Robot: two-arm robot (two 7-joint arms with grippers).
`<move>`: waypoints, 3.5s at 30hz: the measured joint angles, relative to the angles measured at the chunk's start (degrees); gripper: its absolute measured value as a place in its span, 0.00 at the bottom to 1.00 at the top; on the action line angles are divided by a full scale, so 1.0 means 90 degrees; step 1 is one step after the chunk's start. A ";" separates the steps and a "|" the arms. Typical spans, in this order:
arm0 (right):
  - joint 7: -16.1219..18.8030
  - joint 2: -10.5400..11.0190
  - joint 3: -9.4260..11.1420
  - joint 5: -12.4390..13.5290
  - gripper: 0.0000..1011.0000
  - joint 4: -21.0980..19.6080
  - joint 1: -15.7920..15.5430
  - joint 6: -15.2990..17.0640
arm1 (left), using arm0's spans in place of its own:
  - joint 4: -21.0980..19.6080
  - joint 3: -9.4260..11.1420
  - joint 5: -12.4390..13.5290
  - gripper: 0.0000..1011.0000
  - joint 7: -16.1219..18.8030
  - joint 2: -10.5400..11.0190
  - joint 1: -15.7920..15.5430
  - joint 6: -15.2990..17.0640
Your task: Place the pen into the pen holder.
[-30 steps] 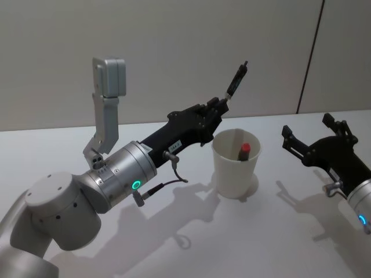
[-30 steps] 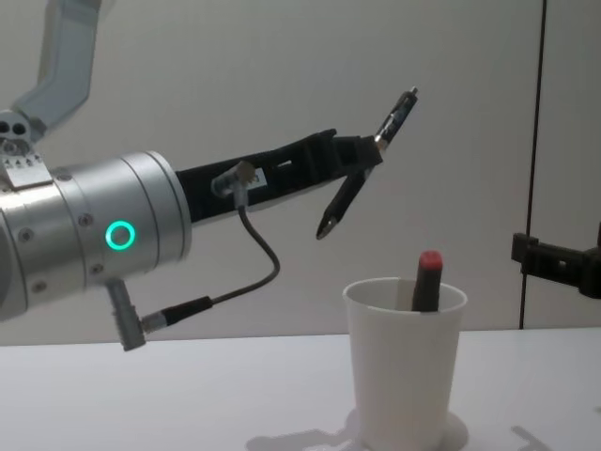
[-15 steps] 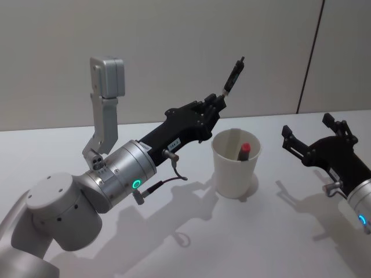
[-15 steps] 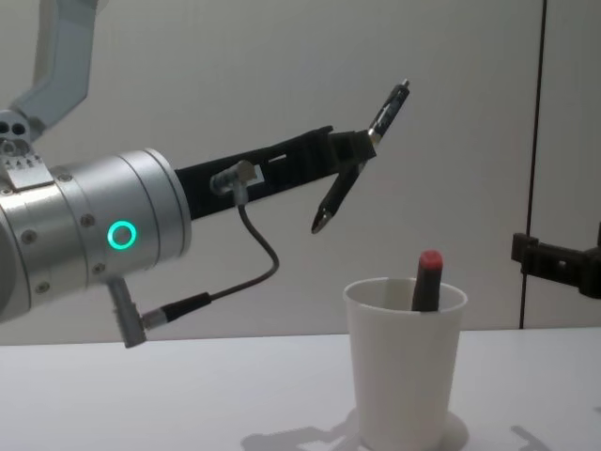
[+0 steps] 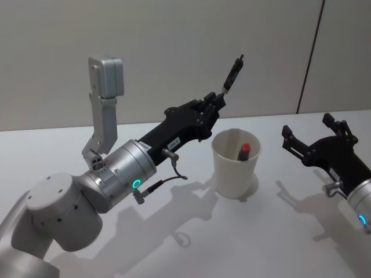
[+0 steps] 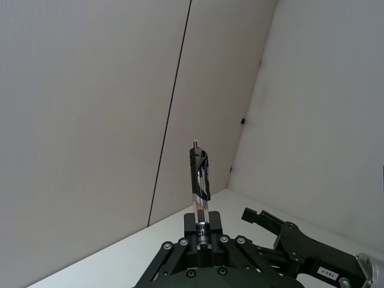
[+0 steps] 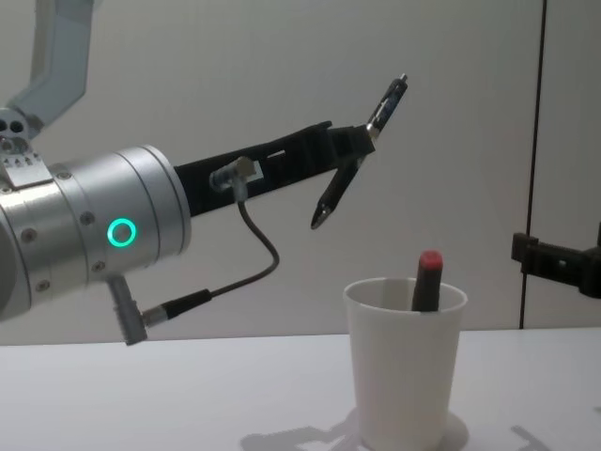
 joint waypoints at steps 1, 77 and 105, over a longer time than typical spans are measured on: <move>0.0011 0.0000 0.0003 0.0014 0.99 -0.0001 0.0000 0.0000 | -0.0001 0.0001 -0.0001 0.12 0.0001 0.0001 0.0001 -0.0002; 0.1810 -0.0506 0.0110 0.5224 0.99 0.0672 0.1506 0.2221 | -0.0009 0.0004 -0.0011 0.12 0.0013 0.0003 0.0005 -0.0029; 0.2102 -0.0820 -0.0289 0.4924 0.99 0.1286 0.1973 0.2202 | -0.0009 0.0003 -0.0011 0.12 0.0013 0.0003 0.0006 -0.0029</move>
